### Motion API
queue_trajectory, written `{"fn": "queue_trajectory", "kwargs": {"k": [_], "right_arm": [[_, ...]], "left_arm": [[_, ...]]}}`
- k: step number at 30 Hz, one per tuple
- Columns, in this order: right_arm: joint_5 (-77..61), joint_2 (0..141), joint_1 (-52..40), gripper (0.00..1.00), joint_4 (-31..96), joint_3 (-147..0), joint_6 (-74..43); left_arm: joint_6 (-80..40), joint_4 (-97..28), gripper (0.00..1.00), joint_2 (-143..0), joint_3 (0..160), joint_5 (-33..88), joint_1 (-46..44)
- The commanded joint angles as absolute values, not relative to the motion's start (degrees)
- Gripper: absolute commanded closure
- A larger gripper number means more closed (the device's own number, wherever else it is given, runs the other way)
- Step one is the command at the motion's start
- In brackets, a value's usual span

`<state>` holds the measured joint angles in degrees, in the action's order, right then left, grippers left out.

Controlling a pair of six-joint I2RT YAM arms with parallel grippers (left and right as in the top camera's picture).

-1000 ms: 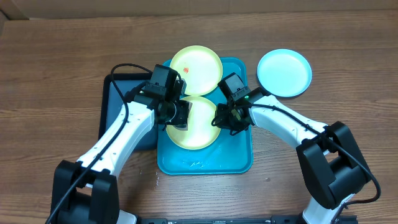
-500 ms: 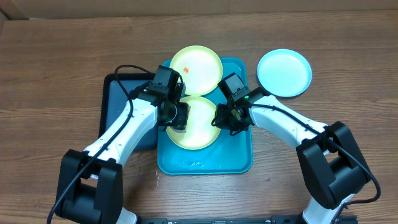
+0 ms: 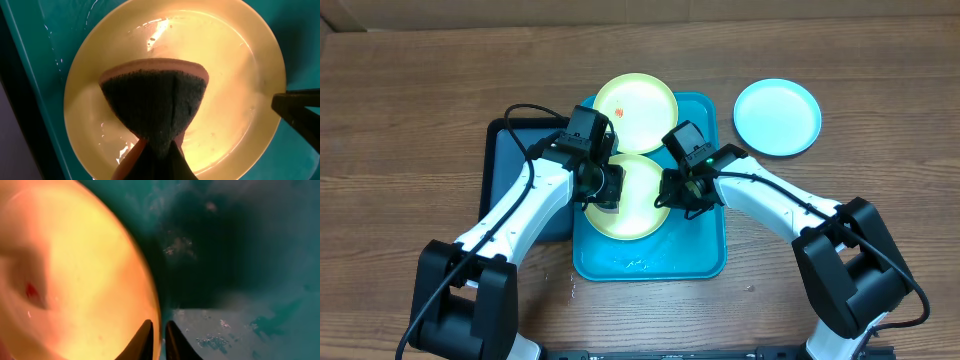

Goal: Clean dirty plates on tray and stack at the side

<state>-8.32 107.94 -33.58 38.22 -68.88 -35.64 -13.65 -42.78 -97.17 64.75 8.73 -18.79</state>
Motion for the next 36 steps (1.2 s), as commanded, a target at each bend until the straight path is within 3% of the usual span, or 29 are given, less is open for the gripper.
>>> {"fn": "queue_trajectory", "kwargs": {"k": [1,14,18,20,27,36], "right_arm": [[-6.5,107.4,-33.8,0.95,38.0,-68.6,-35.6],[-9.7,107.4,-33.8,0.95,39.3,-68.6,-35.8],[-9.2,107.4,-33.8,0.8,38.9,-68.6,-35.8],[-8.1,107.4,-33.8,0.8,38.2,-68.6,-35.8],[-7.6,107.4,-33.8,0.92,37.9,-68.6,-35.8],[-7.8,107.4,-34.3,0.96,39.3,-68.6,-35.8]], "left_arm": [[-14.8,-42.6,0.96,-97.4,64.6,8.5,-19.2],[-15.7,-42.6,0.96,-97.4,64.6,8.3,-19.2],[-16.5,-42.4,0.96,-97.4,64.6,7.9,-19.2],[-16.8,-42.4,0.96,-97.4,64.6,7.2,-19.2],[-16.8,-42.4,0.96,-97.4,64.6,7.0,-19.2],[-17.0,-42.3,0.96,-97.4,64.6,7.0,-19.2]]}}
